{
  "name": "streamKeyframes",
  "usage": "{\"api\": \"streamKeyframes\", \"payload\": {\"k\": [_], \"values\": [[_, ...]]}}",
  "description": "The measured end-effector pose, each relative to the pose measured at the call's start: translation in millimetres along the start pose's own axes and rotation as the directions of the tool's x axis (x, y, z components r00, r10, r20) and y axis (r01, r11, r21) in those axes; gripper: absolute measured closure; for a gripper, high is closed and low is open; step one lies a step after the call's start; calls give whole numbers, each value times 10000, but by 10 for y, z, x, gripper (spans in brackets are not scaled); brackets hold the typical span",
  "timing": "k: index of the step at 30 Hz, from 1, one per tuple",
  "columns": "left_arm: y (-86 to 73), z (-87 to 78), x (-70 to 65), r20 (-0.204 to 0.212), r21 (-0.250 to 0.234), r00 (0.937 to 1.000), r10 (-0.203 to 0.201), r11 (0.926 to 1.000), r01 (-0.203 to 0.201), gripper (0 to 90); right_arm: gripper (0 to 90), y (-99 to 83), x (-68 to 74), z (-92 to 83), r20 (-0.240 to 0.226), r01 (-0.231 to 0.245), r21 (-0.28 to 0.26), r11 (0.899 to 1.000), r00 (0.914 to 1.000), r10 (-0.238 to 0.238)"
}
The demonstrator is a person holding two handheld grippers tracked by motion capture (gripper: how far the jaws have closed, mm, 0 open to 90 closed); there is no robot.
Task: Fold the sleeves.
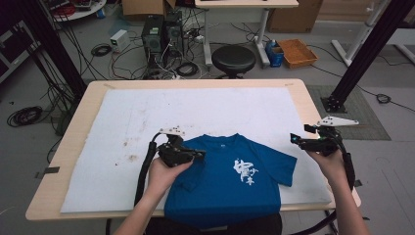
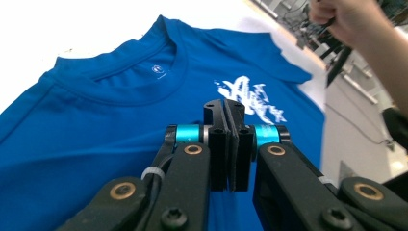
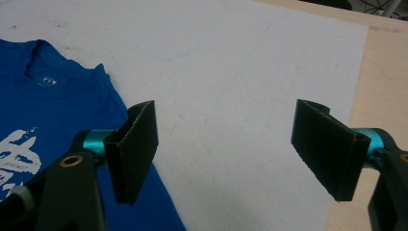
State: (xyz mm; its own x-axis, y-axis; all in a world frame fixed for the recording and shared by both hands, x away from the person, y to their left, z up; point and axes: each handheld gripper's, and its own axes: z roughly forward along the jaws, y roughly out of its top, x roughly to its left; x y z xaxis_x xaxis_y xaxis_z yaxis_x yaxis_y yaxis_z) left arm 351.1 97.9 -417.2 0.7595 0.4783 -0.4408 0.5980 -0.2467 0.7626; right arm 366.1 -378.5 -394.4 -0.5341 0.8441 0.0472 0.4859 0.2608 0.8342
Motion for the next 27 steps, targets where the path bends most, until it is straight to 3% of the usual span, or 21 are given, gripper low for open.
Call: {"api": "streamKeyframes", "payload": {"k": [2,5,7,10,15,18,23,27], "values": [[5,29,13,-186,-194,9994,303,9993,-307,856,247,-3,-2,2,4,9,0,10000,10000,-9],[11,22,28,-774,-494,9959,475,9975,-515,638,260,-13,-4,4,38,-39,14,10000,10000,39],[6,-24,28,-921,-611,9926,791,9945,-849,586,278,-21,-1,6,6,-160,26,9999,9999,160],[-8,-159,2,-1525,-865,9806,1227,9868,-1370,499,297,-35,6,-12,-179,-294,16,9996,9994,295],[-127,-541,13,-2498,-1218,9499,1877,9671,-2232,474,361,-102,25,-112,-878,-648,215,9977,9939,664],[-255,-750,82,-2813,-1400,9450,1669,9671,-2125,464,479,-209,35,-169,-1103,-782,491,9957,9904,832],[-448,-973,217,-2929,-1630,9503,1055,9738,-1583,455,598,-422,-7,-155,-1006,-938,1341,9865,9891,1077],[-490,-1039,265,-2919,-1658,9510,1023,9738,-1556,456,637,-505,-30,-99,-1175,-1089,1625,9807,9847,1289]]}}
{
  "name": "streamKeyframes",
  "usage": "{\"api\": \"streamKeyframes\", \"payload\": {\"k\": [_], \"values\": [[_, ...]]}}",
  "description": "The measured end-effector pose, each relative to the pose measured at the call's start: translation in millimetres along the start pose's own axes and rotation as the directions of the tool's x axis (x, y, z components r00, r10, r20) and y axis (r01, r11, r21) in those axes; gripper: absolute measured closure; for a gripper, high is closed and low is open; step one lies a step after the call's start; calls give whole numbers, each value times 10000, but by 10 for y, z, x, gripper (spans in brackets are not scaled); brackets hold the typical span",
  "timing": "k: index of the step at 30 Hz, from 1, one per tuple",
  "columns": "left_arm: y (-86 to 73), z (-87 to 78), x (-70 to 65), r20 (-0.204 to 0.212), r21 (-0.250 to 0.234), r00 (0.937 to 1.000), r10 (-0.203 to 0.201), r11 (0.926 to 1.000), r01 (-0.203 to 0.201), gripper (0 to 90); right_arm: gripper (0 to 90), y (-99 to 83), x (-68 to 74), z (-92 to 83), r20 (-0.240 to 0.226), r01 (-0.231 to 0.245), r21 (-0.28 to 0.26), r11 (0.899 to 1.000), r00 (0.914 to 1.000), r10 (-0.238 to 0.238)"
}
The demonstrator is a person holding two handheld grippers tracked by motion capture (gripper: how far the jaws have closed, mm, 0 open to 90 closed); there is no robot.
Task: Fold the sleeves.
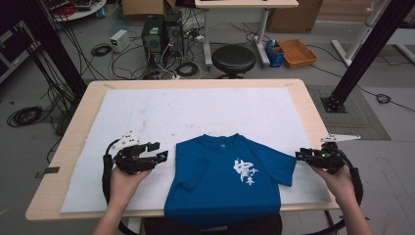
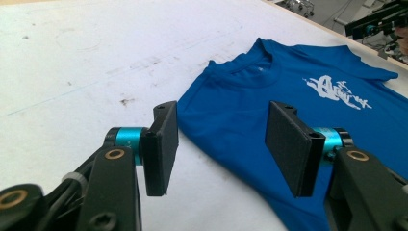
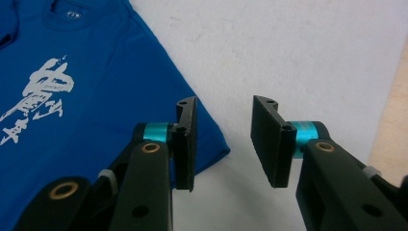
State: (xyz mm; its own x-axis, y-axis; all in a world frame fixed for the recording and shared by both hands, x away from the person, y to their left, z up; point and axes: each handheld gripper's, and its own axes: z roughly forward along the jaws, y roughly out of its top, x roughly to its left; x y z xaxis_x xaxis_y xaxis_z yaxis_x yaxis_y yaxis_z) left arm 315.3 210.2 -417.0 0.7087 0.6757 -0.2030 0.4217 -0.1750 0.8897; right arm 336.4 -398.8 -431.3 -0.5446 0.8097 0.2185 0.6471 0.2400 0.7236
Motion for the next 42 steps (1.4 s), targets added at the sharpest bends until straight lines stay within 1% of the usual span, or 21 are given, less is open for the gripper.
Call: {"api": "streamKeyframes", "payload": {"k": [3,5,9,11,13,14,15,16,19,22,24,26,28,29,31,32,35,38,42], "values": [[-11,-3,24,-5,48,10000,4,10000,-4,457,660,-13,-5,41,-126,-22,99,9999,9999,24],[-17,-5,34,-18,79,10000,51,10000,-51,459,671,-19,0,64,-15,28,230,9997,10000,-28],[-28,-7,50,-57,91,10000,7,10000,-7,459,699,-38,-3,99,197,24,479,9988,9998,-33],[-32,-9,56,-74,107,10000,-31,9999,31,459,727,-53,0,125,314,75,636,9979,9995,-95],[-36,-10,62,-90,109,9999,-54,9999,55,459,760,-57,9,125,405,120,627,9980,9991,-146],[-37,-9,61,-108,106,9999,-76,9999,77,459,818,-57,13,124,435,146,643,9978,9989,-174],[-38,-10,61,-119,108,9999,-81,9999,83,460,864,-57,15,119,347,222,729,9971,9991,-248],[-38,-10,62,-107,115,9999,-91,9999,92,460,890,-57,27,117,298,342,739,9967,9989,-365],[-43,-1,64,-79,168,9999,-65,9998,67,460,897,-30,93,97,257,489,805,9956,9984,-511],[-53,22,63,-89,261,9999,-70,9996,72,460,899,33,184,49,103,695,639,9955,9975,-703],[-58,37,66,-43,320,10000,-33,9995,34,460,898,94,274,7,-54,780,478,9958,9970,-778],[-62,54,62,-26,357,10000,-62,9993,63,460,898,169,398,-42,-236,850,221,9961,9961,-845],[-65,70,63,-1,452,10000,-28,9990,29,460,898,250,549,-72,-430,979,32,9952,9943,-977],[-69,79,62,24,483,10000,-30,9988,29,460,898,286,635,-77,-447,1084,-35,9941,9931,-1084],[-72,96,58,89,546,10000,-27,9985,22,460,898,352,800,-56,-523,1232,-32,9924,9910,-1232],[-74,102,58,109,578,9999,5,9983,-11,460,898,381,888,-40,-511,1228,22,9924,9911,-1226],[-78,119,55,180,674,9998,10,9977,-22,460,897,470,1120,42,-610,1441,-9,9896,9877,-1439],[-81,130,50,238,682,9997,-13,9977,-3,460,897,552,1335,167,-583,1679,-1,9858,9841,-1677],[-79,137,38,264,711,9997,-1,9975,-18,460,897,637,1548,395,-518,1898,234,9815,9807,-1884]]}}
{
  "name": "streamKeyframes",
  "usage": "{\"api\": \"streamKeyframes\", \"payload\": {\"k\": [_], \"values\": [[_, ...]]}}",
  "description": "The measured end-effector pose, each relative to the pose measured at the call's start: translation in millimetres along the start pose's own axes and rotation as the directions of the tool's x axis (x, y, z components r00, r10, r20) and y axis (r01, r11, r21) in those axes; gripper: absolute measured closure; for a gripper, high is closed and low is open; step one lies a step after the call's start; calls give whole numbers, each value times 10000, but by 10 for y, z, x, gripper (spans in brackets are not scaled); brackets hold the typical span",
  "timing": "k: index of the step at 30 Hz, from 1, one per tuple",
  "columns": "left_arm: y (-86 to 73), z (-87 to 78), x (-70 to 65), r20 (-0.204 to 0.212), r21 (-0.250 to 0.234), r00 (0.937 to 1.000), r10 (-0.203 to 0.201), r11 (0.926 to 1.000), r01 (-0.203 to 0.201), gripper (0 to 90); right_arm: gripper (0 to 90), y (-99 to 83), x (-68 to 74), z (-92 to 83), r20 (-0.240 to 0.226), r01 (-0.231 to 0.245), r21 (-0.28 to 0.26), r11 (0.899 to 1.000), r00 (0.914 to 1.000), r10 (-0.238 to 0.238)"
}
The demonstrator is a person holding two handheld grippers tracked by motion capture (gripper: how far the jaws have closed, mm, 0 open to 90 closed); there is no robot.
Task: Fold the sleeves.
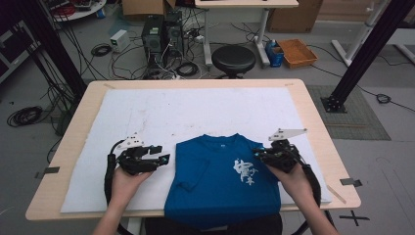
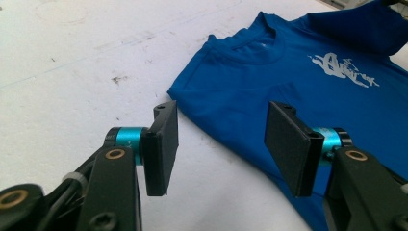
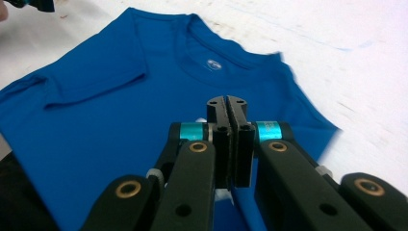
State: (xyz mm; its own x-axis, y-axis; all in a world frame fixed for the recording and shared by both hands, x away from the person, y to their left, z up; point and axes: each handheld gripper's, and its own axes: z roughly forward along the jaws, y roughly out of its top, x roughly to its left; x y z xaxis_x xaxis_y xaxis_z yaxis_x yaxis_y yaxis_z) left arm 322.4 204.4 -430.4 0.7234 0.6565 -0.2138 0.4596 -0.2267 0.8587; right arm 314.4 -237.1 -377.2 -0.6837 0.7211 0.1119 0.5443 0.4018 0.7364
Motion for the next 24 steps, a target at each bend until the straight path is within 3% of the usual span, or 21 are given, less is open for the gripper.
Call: {"api": "streamKeyframes", "payload": {"k": [5,10,15,20,24], "values": [[-3,24,-8,34,91,10000,6,10000,-6,460,881,104,154,245,-44,322,187,9993,9995,-321],[-10,42,-5,55,165,10000,24,9999,-25,460,768,147,203,337,-18,584,-98,9982,9983,-585],[-8,47,0,-87,128,10000,-13,9999,14,459,654,106,14,222,140,436,-851,9954,9990,-425],[11,58,-1,-257,95,9997,5,10000,-2,455,474,39,-310,45,209,-382,-1768,9835,9989,426],[48,68,-11,-419,-14,9991,80,10000,-81,445,396,-11,-537,-50,330,-728,-2140,9741,9961,817]]}}
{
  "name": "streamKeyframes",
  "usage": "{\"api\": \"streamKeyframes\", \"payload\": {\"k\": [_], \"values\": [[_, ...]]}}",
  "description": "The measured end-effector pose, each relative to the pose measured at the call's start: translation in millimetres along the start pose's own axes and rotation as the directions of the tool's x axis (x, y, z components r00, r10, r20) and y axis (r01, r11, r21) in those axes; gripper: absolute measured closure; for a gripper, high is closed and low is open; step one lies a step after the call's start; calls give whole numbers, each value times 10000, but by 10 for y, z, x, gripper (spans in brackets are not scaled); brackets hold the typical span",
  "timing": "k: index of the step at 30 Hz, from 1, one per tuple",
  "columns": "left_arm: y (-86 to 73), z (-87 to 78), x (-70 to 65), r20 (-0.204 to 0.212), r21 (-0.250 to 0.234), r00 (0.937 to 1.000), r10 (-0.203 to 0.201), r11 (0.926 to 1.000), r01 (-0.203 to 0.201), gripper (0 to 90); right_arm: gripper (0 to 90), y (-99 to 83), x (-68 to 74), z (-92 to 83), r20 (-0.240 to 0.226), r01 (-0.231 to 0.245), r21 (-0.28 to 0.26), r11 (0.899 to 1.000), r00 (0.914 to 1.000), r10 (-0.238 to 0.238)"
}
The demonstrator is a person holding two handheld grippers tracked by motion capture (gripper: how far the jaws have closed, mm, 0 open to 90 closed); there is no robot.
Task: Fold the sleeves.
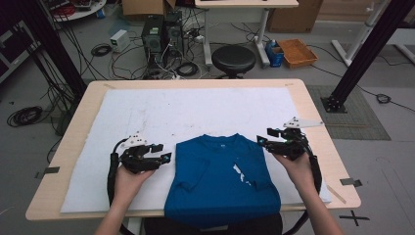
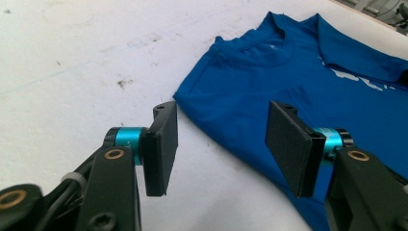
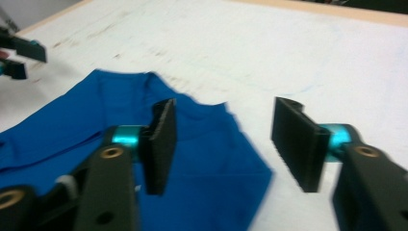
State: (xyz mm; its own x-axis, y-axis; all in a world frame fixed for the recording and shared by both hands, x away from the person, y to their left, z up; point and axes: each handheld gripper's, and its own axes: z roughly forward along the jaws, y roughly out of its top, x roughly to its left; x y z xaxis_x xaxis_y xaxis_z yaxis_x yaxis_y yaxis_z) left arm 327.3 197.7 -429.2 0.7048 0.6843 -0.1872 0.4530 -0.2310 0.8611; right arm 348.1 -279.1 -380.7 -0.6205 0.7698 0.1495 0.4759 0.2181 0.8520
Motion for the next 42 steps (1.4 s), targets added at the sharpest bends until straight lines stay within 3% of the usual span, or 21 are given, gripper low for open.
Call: {"api": "streamKeyframes", "payload": {"k": [7,22,33,42], "values": [[44,40,-30,-234,-81,9993,283,9996,-285,422,310,-28,-188,-82,148,-23,-144,9999,9999,25],[50,27,-73,-551,-243,9962,673,9973,-687,401,284,-46,-303,-140,294,-81,-106,9999,9995,84],[37,26,-63,-681,-321,9953,689,9969,-712,397,284,-69,-388,-208,692,-304,-294,9991,9971,324],[20,8,-89,-693,-277,9952,688,9971,-709,394,285,-53,-393,-222,650,-313,-421,9986,9973,340]]}}
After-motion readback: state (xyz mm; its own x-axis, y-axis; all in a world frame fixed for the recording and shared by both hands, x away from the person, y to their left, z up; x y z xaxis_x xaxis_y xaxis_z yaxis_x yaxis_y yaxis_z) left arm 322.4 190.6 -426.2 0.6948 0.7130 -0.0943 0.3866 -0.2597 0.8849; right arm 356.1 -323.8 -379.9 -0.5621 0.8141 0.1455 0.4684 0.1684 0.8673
